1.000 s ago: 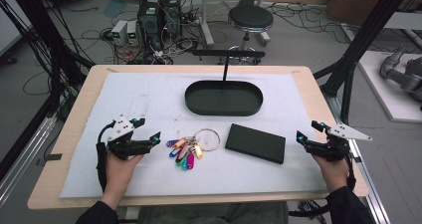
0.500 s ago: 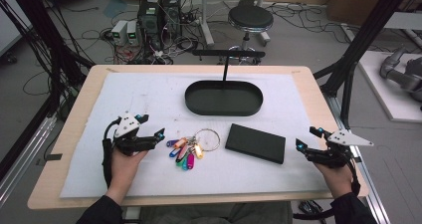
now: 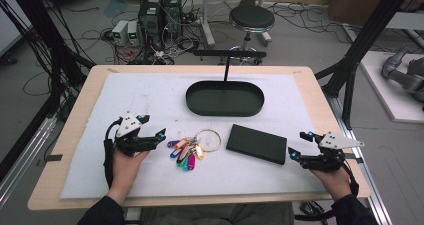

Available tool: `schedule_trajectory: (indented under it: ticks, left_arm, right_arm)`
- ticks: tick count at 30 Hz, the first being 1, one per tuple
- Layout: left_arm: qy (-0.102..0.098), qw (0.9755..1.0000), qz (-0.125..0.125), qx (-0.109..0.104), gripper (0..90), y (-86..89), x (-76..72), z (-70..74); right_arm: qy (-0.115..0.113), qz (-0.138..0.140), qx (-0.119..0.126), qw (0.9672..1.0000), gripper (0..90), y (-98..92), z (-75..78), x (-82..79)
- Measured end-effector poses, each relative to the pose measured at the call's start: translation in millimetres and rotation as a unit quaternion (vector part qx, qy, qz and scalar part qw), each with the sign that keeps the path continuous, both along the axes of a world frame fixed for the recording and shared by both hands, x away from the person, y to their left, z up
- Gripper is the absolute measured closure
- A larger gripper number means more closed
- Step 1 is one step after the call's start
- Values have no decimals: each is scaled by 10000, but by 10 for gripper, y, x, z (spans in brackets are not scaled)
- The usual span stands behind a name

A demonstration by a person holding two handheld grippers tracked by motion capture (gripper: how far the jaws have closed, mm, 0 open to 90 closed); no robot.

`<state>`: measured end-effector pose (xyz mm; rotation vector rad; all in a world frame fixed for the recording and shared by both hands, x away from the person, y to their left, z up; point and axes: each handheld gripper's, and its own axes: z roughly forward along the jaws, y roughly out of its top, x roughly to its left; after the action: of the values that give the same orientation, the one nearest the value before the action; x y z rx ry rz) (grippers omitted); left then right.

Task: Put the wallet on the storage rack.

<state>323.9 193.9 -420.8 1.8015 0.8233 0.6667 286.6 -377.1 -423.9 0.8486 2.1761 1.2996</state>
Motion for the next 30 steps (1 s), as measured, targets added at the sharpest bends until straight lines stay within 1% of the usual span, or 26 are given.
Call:
schedule_trajectory:
  ticks: [3, 5, 7, 9, 10, 11, 12, 13, 14, 15, 18, 19, 21, 22, 23, 24, 25, 26, 27, 28, 30]
  left_arm:
    - [6, 10000, 15, 26, 235, 4, -4, -3]
    - [12, 10000, 19, 19, 235, 9, -6, -4]
    - [13, 10000, 19, 16, 235, 10, -6, -6]
    - [20, 10000, 27, 53, 235, 13, -1, -9]
    - [20, 10000, 27, 53, 235, 13, -1, -9]
    - [14, 10000, 23, 48, 235, 10, 2, -11]
    - [13, 10000, 30, 43, 235, 6, 3, -13]
    - [22, 10000, 30, 57, 235, 2, 4, -15]
    - [22, 10000, 30, 57, 235, 2, 4, -15]
    - [31, 10000, 28, 56, 235, 1, 4, -16]
    - [34, 10000, 17, 61, 235, 5, 2, -13]
    - [34, 10000, 17, 61, 235, 5, 2, -13]
    - [34, 10000, 19, 62, 235, 9, -4, -15]
    - [31, 10000, 24, 47, 235, 9, -7, -19]
    - [33, 10000, 22, 61, 235, 13, -9, -22]
    - [45, 10000, 25, 82, 235, 19, -10, -24]
    - [45, 10000, 25, 82, 235, 19, -10, -24]
    - [44, 10000, 33, 66, 235, 21, -11, -27]
    - [44, 10000, 37, 55, 235, 22, -13, -28]
    - [47, 10000, 45, 68, 235, 30, -16, -28]
    - [55, 9999, 45, 77, 235, 36, -18, -31]
  right_arm:
    - [3, 158, -84, 9998, 262, 38, -7, 0]
    - [38, 260, -84, 9996, 268, 59, -12, 1]
    - [56, 338, -107, 9994, 297, 73, -18, 1]
    - [96, 468, -132, 9988, 306, 92, -31, -1]
    - [96, 468, -132, 9988, 306, 92, -31, -1]
    - [139, 590, -221, 9979, 328, 119, -50, 0]
    - [139, 590, -221, 9979, 328, 119, -50, 0]
    - [163, 707, -335, 9968, 357, 151, -70, 1]
    - [163, 707, -335, 9968, 357, 151, -70, 1]
    - [192, 825, -480, 9952, 375, 195, -99, 4]
    - [204, 996, -706, 9923, 395, 255, -135, 1]
    - [204, 996, -706, 9923, 395, 255, -135, 1]
    - [177, 1072, -839, 9905, 403, 294, -154, -2]
    - [129, 1121, -960, 9890, 405, 318, -167, -4]
    - [129, 1121, -960, 9890, 405, 318, -167, -4]
    - [101, 1149, -1103, 9872, 405, 344, -188, -7]
    - [101, 1149, -1103, 9872, 405, 344, -188, -7]
    - [95, 1173, -1162, 9862, 405, 355, -199, -8]
    - [85, 1205, -1271, 9845, 404, 375, -216, -10]
    - [68, 1250, -1459, 9813, 404, 405, -243, -6]
    - [38, 1235, -1616, 9791, 404, 431, -266, -2]
